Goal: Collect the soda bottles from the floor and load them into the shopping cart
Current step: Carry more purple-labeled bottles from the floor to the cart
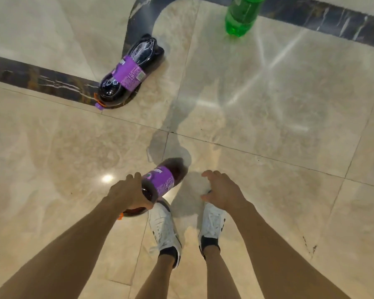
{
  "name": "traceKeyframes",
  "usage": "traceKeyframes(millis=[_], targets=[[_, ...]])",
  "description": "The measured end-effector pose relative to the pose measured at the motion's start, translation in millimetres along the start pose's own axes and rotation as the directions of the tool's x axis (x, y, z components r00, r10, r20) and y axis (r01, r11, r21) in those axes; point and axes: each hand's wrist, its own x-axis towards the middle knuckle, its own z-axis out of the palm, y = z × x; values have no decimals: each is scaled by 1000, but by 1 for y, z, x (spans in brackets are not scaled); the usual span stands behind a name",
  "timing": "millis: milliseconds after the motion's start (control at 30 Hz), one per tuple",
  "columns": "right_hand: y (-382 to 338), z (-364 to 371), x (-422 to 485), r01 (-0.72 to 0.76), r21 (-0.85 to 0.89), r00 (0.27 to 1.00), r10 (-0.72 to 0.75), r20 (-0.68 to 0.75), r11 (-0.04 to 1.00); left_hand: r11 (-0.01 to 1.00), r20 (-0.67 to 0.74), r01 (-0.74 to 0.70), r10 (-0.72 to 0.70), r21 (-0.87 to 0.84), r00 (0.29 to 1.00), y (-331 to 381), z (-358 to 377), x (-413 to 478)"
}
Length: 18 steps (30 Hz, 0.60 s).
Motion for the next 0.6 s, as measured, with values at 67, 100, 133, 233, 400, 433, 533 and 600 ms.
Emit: traceKeyframes(millis=[67,100,133,233,400,433,533,600], targets=[[-17,6,22,65,-62,998,-64,19,996,999,0,-41,41,-19,999,-28,6,10],[-26,11,33,99,-85,995,-98,25,991,997,3,-71,71,-30,997,-41,7,15],[-36,17,44,135,-105,991,-132,33,985,995,4,-91,92,-39,996,-53,10,20],[-65,40,80,260,-224,965,-246,92,939,987,6,-151,152,-58,988,-84,21,39],[-93,77,139,415,-427,910,-379,170,803,963,5,-238,241,-124,971,-117,40,67],[-95,82,147,416,-437,909,-379,174,797,961,2,-249,251,-121,968,-121,43,70],[-96,87,163,434,-443,900,-397,178,784,955,-16,-270,270,-123,963,-127,53,76],[-96,85,165,448,-454,893,-406,193,770,952,-16,-276,276,-134,961,-129,52,76]])
